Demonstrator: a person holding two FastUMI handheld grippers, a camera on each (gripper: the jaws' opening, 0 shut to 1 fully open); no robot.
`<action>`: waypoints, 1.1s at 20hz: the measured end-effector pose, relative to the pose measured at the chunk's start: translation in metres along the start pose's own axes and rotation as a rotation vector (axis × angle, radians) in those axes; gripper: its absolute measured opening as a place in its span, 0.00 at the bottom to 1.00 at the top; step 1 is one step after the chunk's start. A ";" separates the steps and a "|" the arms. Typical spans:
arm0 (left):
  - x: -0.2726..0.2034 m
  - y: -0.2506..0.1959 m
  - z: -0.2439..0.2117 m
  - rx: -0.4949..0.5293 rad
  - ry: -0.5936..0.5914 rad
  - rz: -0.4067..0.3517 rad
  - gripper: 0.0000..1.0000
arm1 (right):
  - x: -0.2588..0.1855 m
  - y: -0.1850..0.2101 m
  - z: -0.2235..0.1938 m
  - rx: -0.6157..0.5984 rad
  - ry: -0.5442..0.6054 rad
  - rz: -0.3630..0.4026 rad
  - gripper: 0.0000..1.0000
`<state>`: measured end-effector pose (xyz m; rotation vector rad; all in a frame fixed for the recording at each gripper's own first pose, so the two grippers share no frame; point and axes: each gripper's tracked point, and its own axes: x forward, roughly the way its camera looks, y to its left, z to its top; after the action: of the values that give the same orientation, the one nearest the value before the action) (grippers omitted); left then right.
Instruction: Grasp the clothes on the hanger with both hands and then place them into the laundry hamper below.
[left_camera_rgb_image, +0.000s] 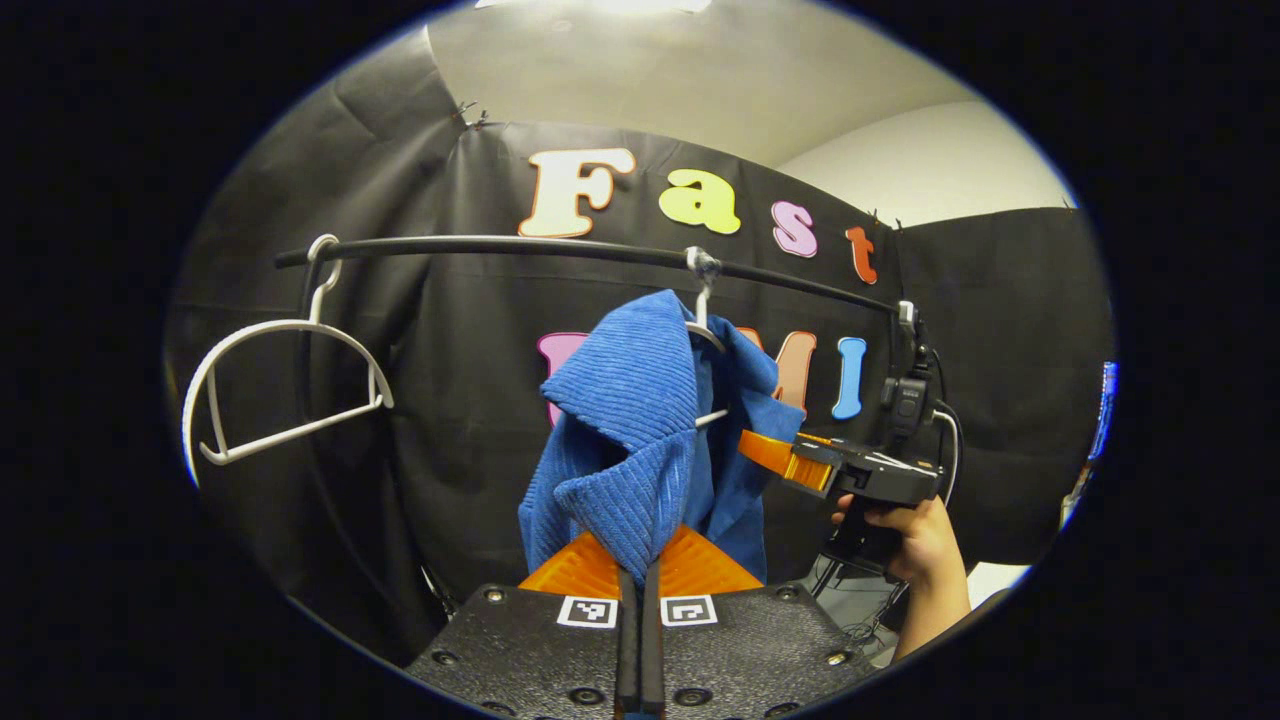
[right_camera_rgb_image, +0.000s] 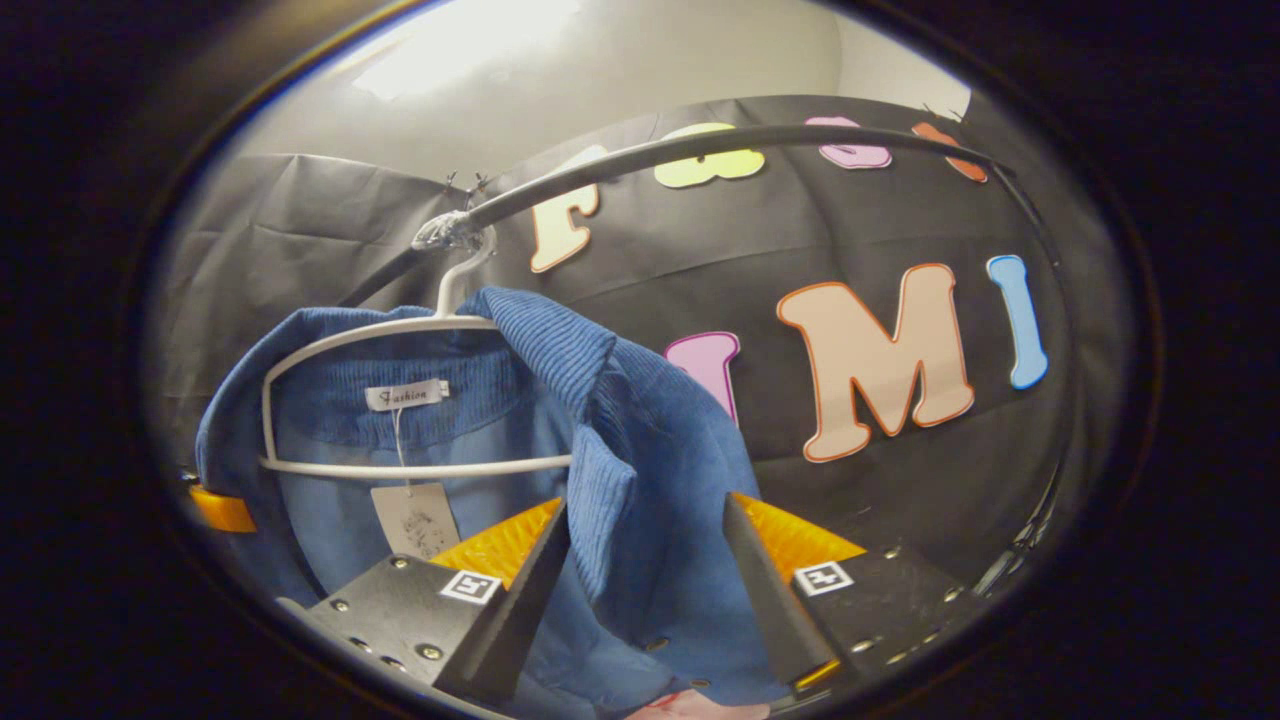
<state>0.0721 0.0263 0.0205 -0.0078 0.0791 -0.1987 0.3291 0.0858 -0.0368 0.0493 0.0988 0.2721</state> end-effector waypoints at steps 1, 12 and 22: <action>-0.003 0.003 0.001 0.013 0.014 -0.005 0.03 | 0.009 -0.001 -0.008 -0.012 0.024 0.002 0.83; -0.021 0.074 0.045 0.172 0.005 0.142 0.01 | 0.023 -0.023 -0.001 -0.215 -0.021 -0.169 0.05; -0.001 0.115 0.089 0.229 -0.121 0.288 0.02 | 0.038 -0.059 0.048 -0.193 -0.082 -0.288 0.05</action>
<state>0.1011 0.1392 0.1071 0.2180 -0.0637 0.0822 0.3858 0.0374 0.0035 -0.1444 -0.0029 -0.0091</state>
